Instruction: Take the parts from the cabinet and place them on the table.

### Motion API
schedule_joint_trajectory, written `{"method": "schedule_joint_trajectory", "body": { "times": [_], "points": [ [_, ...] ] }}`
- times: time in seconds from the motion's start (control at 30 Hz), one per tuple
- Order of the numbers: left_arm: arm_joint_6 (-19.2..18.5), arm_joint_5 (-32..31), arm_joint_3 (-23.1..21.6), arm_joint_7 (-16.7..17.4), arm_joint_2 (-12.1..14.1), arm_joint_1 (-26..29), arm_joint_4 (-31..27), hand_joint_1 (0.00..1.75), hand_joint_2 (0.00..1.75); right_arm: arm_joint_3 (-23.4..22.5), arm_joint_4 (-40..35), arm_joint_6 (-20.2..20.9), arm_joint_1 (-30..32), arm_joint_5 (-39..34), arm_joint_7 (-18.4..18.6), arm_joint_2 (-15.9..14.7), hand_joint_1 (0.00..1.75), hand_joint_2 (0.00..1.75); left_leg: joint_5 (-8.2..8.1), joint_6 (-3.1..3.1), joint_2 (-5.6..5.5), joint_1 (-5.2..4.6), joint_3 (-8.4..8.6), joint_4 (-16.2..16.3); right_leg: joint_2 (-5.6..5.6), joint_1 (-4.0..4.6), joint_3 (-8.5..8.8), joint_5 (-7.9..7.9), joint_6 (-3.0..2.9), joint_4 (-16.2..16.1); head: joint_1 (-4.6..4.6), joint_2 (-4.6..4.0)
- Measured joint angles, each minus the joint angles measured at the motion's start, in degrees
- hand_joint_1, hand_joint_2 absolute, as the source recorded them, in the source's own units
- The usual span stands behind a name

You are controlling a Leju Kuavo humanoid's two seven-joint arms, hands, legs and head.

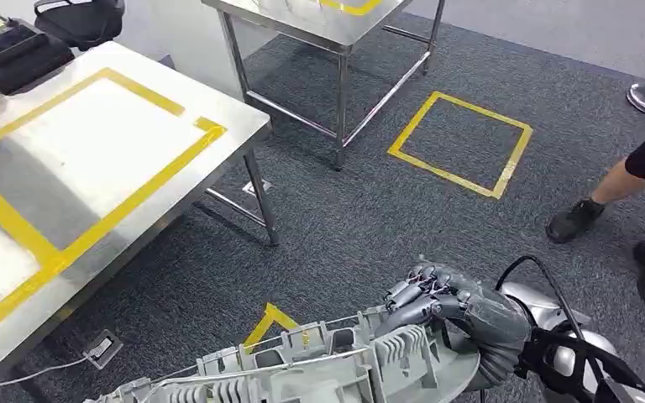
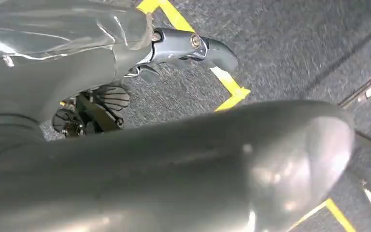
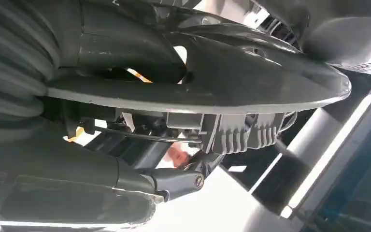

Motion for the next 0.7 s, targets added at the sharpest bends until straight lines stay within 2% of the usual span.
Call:
{"method": "schedule_joint_trajectory", "body": {
  "times": [0.03, 0.07, 0.1, 0.2, 0.23, 0.27, 0.3, 0.33, 0.4, 0.43, 0.47, 0.5, 0.53, 0.57, 0.6, 0.63, 0.67, 0.7],
  "points": [
    [0.0, 0.1, 0.0, 0.1, 0.0, 0.0, -0.1, 0.0, 0.0, 0.0, 0.0, 0.0, 0.0, -0.1, -0.1, 0.0, 1.75, 1.75, 2.48, 0.57, 0.61, -0.24, 2.66, -5.2, -0.65, 0.22, 0.31, -0.17, -0.09, 0.0, 0.0, 0.0],
    [0.0, 0.3, 0.0, 0.2, 0.0, 0.0, -0.3, 0.0, 0.0, 0.0, 0.0, 0.0, -0.1, -0.1, -0.2, 0.0, 1.75, 1.75, 4.7, 1.58, 2.9, -0.87, 5.86, -10.9, -1.35, 0.45, 0.71, -0.47, -0.1, 0.0, 0.02, 0.0],
    [0.0, 0.6, 0.0, 0.2, 0.1, -0.1, -0.5, 0.0, 0.0, 0.0, 0.0, 0.0, -0.1, -0.1, -0.2, 0.0, 1.75, 1.75, 3.94, 2.08, 5.11, -1.54, 6.74, -12.5, -1.92, 0.83, 0.89, -0.73, 0.16, -0.1, 0.15, 0.0],
    [0.0, 1.0, 0.0, 0.4, 0.0, 0.0, -0.9, 0.0, 0.0, 0.1, 0.2, 0.0, -0.2, -0.1, -0.3, 0.0, 1.75, 1.75, 4.2, 2.6, 3.22, -1.89, 6.42, -12.9, -3.83, 0.67, 1.04, -0.97, 0.73, -0.4, 0.0, 0.0],
    [-0.1, 1.2, 0.0, 0.5, 0.0, 0.1, -1.2, 0.0, 0.0, 0.1, 0.2, 0.0, -0.4, -0.1, -0.3, 0.0, 1.75, 1.75, 4.46, 2.95, 2.51, -1.87, 6.73, -13.7, -4.48, 0.98, 1.64, -1.04, 0.93, -0.8, 0.0, 0.0],
    [-0.1, 1.3, 0.0, 0.6, -0.1, 0.2, -1.3, 0.0, 0.0, 0.1, 0.2, 0.0, -0.6, -0.1, -0.2, 0.0, 1.75, 1.75, 5.28, 3.02, 1.74, -0.84, 8.02, -15.1, -2.75, 0.7, 1.33, -1.43, 1.06, -0.4, 0.07, 0.0],
    [-0.2, 1.6, 0.0, 0.6, -0.2, 0.2, -1.4, 0.0, 0.0, 0.2, 0.2, 0.0, -0.6, -0.1, -0.2, 0.0, 1.75, 1.75, 5.58, 3.36, 1.07, -0.84, 8.47, -15.8, 1.0, 0.33, 0.74, -2.12, 1.07, 1.4, 0.24, 0.0],
    [-0.2, 1.6, 0.0, 0.6, -0.2, -0.1, -1.4, 0.0, 0.0, 0.1, 0.2, 0.0, -0.7, -0.1, -0.2, 0.0, 1.75, 1.75, 5.64, 3.39, 0.39, -0.77, 8.51, -15.9, 2.9, 0.07, -1.42, -3.89, 0.96, 5.6, 0.48, 0.0],
    [-0.2, 1.6, 0.0, 0.7, -0.5, -0.3, -1.4, 0.0, 0.0, 0.1, 0.3, 0.0, -0.6, -0.2, -0.2, -0.1, 1.75, 1.75, 5.61, 3.36, -1.41, -0.69, 8.47, -15.8, 3.51, -0.3, -6.55, -7.05, 1.22, 15.0, 0.52, 0.0],
    [-0.2, 1.7, 0.0, 0.7, -0.5, -0.2, -1.4, 0.0, 0.0, 0.2, 0.3, 0.0, -0.6, -0.2, -0.2, -0.1, 1.75, 1.75, 5.59, 3.32, -2.3, -0.62, 8.47, -15.8, 3.53, -0.5, -8.22, -7.34, 1.68, 17.6, 0.48, 0.0],
    [-0.2, 1.7, 0.0, 0.7, -0.5, -0.2, -1.4, 0.0, 0.0, 0.2, 0.4, 0.0, -0.6, -0.2, -0.2, -0.1, 1.75, 1.75, 5.56, 3.22, -3.18, -0.52, 8.54, -15.7, 3.54, -0.74, -8.4, -6.54, 2.29, 17.1, 0.48, 0.0],
    [-0.3, 1.7, 0.0, 0.7, -0.5, -0.2, -1.4, 0.0, 0.0, 0.2, 0.4, 0.0, -0.6, -0.2, -0.2, -0.1, 1.75, 1.75, 5.45, 2.95, -4.26, -0.35, 8.67, -15.6, 3.61, -1.1, -7.05, -4.42, 3.22, 13.5, 0.5, 0.0],
    [-0.4, 1.6, 0.0, 0.7, -0.6, -0.1, -1.4, 0.0, 0.0, 0.2, 0.4, 0.0, -0.6, -0.2, -0.1, -0.1, 1.75, 1.75, 5.27, 2.58, -5.22, -0.11, 8.76, -15.3, 3.89, -1.45, -4.75, -1.79, 4.12, 8.2, 0.48, 0.0],
    [-0.5, 1.7, 0.0, 0.7, -0.6, -0.1, -1.4, 0.0, 0.0, 0.2, 0.4, 0.0, -0.7, -0.2, -0.1, -0.1, 1.75, 1.75, 5.0, 2.17, -6.09, 0.08, 8.74, -14.9, 5.06, -1.91, -2.34, 0.54, 4.82, 2.8, 0.52, 0.0],
    [-0.5, 1.7, 0.0, 0.7, -0.6, -0.1, -1.4, 0.0, 0.0, 0.3, 0.4, 0.0, -0.7, -0.2, 0.0, -0.1, 1.75, 1.75, 4.7, 1.62, -6.76, 0.01, 8.33, -14.4, 7.34, -2.11, -1.47, 0.85, 4.61, 0.6, 0.63, 0.0],
    [-0.5, 1.8, 0.0, 0.7, -0.6, -0.1, -1.4, 0.0, 0.0, 0.4, 0.4, 0.0, -0.7, -0.4, 0.2, 0.0, 1.75, 1.75, 4.43, 1.17, -7.48, -0.17, 7.87, -13.8, 6.71, -1.94, -1.09, 1.06, 3.49, 0.2, 0.61, 0.0],
    [-0.5, 2.0, 0.0, 0.7, -0.6, 0.1, -1.4, 0.0, 0.0, 0.5, 0.4, 0.0, -0.7, -0.5, 0.4, 0.0, 1.75, 1.75, 4.57, 0.95, -7.7, -0.08, 7.62, -13.9, 6.22, -1.6, -1.3, 1.04, 2.75, 0.4, 0.48, 0.0],
    [-0.5, 2.1, 0.0, 0.8, -0.6, 0.4, -1.4, 0.0, 0.0, 0.6, 0.4, 0.1, -0.8, -0.7, 0.6, 0.0, 1.75, 1.75, 4.71, 0.73, -8.05, 0.08, 7.55, -14.2, 5.84, -1.33, -1.28, 1.04, 2.31, 0.4, 0.5, 0.0]
  ]
}}
